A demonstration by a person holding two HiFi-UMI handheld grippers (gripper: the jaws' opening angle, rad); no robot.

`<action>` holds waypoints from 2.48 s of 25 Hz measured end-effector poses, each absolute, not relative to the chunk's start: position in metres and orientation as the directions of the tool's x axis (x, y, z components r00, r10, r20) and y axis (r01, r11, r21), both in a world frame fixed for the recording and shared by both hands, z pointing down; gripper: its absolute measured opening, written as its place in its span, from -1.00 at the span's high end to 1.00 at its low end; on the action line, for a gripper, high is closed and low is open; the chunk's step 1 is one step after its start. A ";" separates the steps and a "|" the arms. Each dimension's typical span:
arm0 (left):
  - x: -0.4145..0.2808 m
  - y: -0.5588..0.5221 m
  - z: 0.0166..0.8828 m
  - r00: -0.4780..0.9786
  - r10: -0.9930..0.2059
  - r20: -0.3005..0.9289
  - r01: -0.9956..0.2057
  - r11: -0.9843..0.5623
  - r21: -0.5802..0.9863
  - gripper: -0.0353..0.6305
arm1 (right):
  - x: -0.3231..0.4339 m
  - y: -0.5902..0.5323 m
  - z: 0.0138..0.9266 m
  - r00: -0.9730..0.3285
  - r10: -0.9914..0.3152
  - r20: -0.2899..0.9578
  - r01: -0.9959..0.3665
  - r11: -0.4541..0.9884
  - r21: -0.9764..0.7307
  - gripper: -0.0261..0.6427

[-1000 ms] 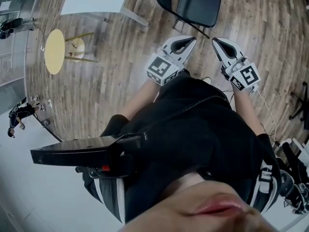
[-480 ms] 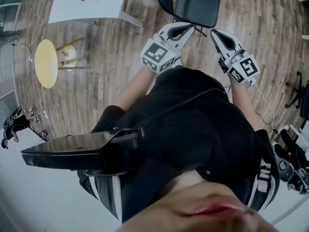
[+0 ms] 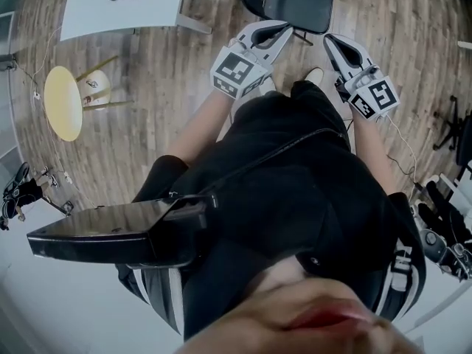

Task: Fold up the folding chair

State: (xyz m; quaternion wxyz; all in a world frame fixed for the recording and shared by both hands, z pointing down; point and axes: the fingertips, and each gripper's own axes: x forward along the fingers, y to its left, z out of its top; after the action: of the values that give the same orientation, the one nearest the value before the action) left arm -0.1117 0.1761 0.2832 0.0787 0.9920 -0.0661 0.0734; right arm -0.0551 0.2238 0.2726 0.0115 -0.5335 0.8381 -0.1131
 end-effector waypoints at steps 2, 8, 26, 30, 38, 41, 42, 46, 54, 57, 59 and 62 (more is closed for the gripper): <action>-0.106 0.173 0.288 0.979 -0.125 0.164 -0.150 -0.977 0.153 0.88 | -0.048 0.220 0.276 -0.434 -0.895 0.101 -0.890 0.408 -0.204 0.89; -0.076 0.154 0.294 0.971 -0.150 0.187 -0.180 -0.971 0.157 0.88 | -0.018 0.197 0.285 -0.469 -0.878 0.094 -0.871 0.441 -0.218 0.89; 0.059 0.045 0.321 0.916 -0.268 0.298 -0.333 -0.922 0.196 0.88 | 0.112 0.087 0.322 -0.597 -0.797 0.094 -0.785 0.556 -0.275 0.89; 0.045 0.019 0.333 0.895 -0.280 0.348 -0.364 -0.909 0.204 0.88 | 0.109 0.071 0.340 -0.585 -0.804 0.106 -0.782 0.526 -0.334 0.89; 0.003 -0.085 0.419 0.797 -0.285 0.532 -0.473 -0.843 0.257 0.87 | 0.119 0.013 0.444 -0.534 -0.822 0.196 -0.791 0.405 -0.458 0.89; -0.016 -0.109 0.439 0.740 -0.256 0.622 -0.505 -0.823 0.261 0.68 | 0.129 0.012 0.474 -0.522 -0.818 0.240 -0.799 0.371 -0.474 0.89; -0.024 -0.117 0.451 0.718 -0.243 0.652 -0.520 -0.810 0.270 0.53 | 0.132 0.010 0.491 -0.519 -0.815 0.259 -0.801 0.358 -0.480 0.89; -0.057 -0.151 0.511 0.592 -0.256 0.764 -0.619 -0.751 0.228 0.28 | 0.152 0.010 0.573 -0.499 -0.798 0.336 -0.807 0.287 -0.517 0.88; -0.078 -0.177 0.599 0.470 -0.186 0.863 -0.665 -0.717 0.208 0.13 | 0.204 0.021 0.734 -0.471 -0.771 0.429 -0.768 0.120 -0.629 0.48; -0.076 -0.177 0.625 0.456 -0.121 0.881 -0.658 -0.713 0.243 0.12 | 0.224 0.034 0.789 -0.459 -0.766 0.450 -0.714 0.017 -0.700 0.22; -0.078 -0.177 0.638 0.441 -0.094 0.893 -0.657 -0.711 0.249 0.12 | 0.237 0.045 0.827 -0.444 -0.768 0.462 -0.661 -0.067 -0.747 0.10; -0.081 -0.175 0.652 0.427 -0.065 0.902 -0.654 -0.711 0.258 0.12 | 0.255 0.056 0.873 -0.418 -0.770 0.481 -0.613 -0.152 -0.775 0.02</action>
State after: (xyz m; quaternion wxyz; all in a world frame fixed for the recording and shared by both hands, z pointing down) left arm -0.0809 -0.1747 0.6517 0.3039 0.7880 -0.2282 0.4844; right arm 0.2555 0.0562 0.8731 0.0729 -0.5344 0.6472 -0.5387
